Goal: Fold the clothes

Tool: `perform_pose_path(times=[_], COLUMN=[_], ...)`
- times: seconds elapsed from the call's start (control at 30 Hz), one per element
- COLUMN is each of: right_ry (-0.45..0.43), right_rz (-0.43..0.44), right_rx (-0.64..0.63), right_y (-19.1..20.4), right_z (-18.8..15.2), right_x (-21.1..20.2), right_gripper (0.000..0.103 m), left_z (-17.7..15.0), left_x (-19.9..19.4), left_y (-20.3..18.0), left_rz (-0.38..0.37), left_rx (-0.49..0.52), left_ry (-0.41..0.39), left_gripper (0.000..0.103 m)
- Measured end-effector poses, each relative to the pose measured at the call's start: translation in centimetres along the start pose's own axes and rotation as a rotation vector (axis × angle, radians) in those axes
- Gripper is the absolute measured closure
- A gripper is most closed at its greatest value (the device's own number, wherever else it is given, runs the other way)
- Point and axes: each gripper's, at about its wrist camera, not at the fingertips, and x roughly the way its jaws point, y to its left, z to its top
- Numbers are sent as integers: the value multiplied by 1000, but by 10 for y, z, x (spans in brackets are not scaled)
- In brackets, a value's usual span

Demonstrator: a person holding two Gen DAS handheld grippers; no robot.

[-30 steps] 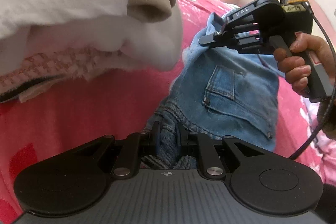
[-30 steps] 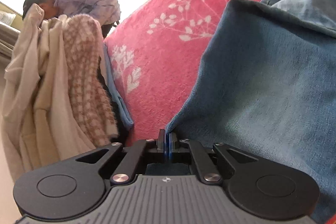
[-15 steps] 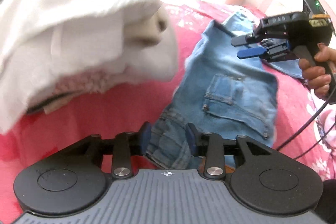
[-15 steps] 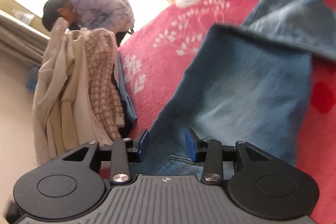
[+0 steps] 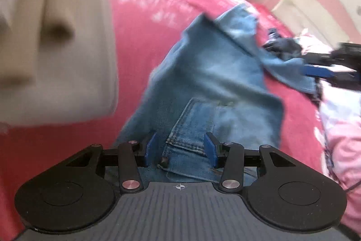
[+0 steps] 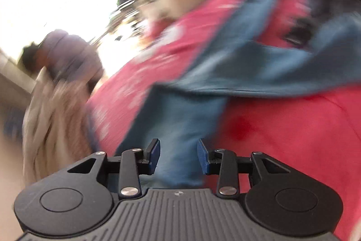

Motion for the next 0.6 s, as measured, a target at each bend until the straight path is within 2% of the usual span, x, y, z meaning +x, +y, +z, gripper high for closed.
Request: perform_pose_path(times=[0.07,0.17,0.23,0.4,0.6], right_ry=[-48,-144,-198,-281,-310], right_rz=[-23,-24,-29,-3,-41], right_rx=[218,551,704,886,944], right_y=[-48,-121,-158,-209,-234], right_z=[13,23,25,27,40], right_x=[-9,-18,-16,8,59], right_gripper=[56,51,49,48,47], left_z=[-2,-3,-1,3,1], left_x=[0,-1,0,3,5], left_y=[4,6,6,1,-6], left_rz=[-4,-7,-2,26,54], left_rx=[-18,-35,-41,-31,-4], left_ry=[-1,4,14,30,24], left_gripper=[58,58,58,57,57])
